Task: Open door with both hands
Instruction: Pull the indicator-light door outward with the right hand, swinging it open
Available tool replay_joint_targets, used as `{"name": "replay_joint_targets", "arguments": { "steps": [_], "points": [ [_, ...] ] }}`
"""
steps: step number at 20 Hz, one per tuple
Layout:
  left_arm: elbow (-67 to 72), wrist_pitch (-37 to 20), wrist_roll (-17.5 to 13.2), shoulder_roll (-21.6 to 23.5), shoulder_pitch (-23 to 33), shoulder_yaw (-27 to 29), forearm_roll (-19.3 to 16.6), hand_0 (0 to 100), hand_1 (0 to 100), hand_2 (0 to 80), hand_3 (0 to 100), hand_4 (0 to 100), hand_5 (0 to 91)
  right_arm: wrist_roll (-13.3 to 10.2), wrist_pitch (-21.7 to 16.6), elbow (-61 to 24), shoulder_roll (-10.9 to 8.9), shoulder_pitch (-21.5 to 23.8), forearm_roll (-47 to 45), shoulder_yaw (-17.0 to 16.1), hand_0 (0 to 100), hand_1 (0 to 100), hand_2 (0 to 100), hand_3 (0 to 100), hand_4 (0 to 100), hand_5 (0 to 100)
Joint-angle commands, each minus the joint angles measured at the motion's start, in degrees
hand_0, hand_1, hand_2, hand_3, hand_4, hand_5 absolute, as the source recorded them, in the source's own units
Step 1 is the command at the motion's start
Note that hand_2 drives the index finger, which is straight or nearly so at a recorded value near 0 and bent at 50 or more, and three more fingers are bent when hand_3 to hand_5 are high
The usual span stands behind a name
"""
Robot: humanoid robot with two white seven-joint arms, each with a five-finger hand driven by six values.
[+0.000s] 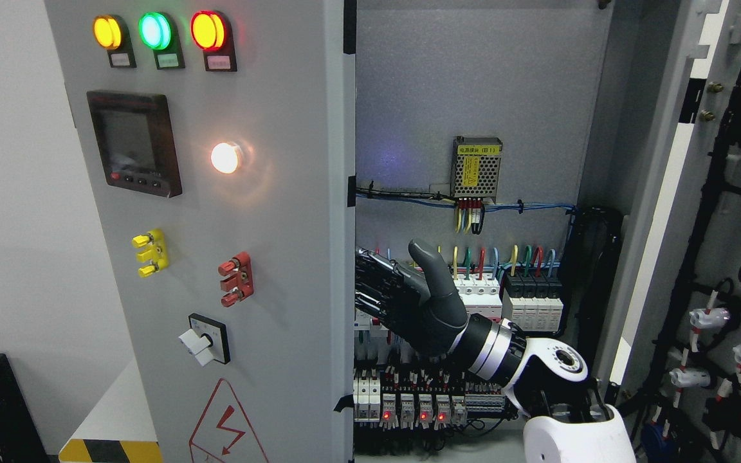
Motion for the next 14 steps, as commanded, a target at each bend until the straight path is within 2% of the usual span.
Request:
{"name": "replay_joint_targets", "arguments": {
  "steps": [1, 6, 10, 14],
  "points": [
    [0.0, 0.0, 0.0, 0.0, 0.0, 1.5, 0.0, 0, 0, 0.0, 0, 0, 0.0, 0.1, -0.3, -9.6, -0.01, 5.9, -0.1, 3.5, 0, 0, 0, 0, 0, 0],
    [0.0, 0.0, 0.0, 0.0, 0.0, 1.5, 0.0, 0, 0, 0.0, 0, 0, 0.0, 0.1, -0.4, -15.8, -0.97, 12.9, -0.2, 9.9, 0, 0, 0, 0, 0, 0],
    [0.0, 0.0, 0.0, 0.0, 0.0, 1.5, 0.0, 0, 0, 0.0, 0, 0, 0.0, -0.2, -0.3, -19.2, -1.15, 15.8, -5.4, 14.5, 0, 0, 0, 0, 0, 0],
    [0.0, 0.0, 0.0, 0.0, 0.0, 1.5, 0.0, 0, 0, 0.0, 0, 0, 0.0, -0.2, -0.3, -19.5, -1.15, 17.3, -5.8, 18.5, 0, 0, 0, 0, 0, 0]
  ]
}}
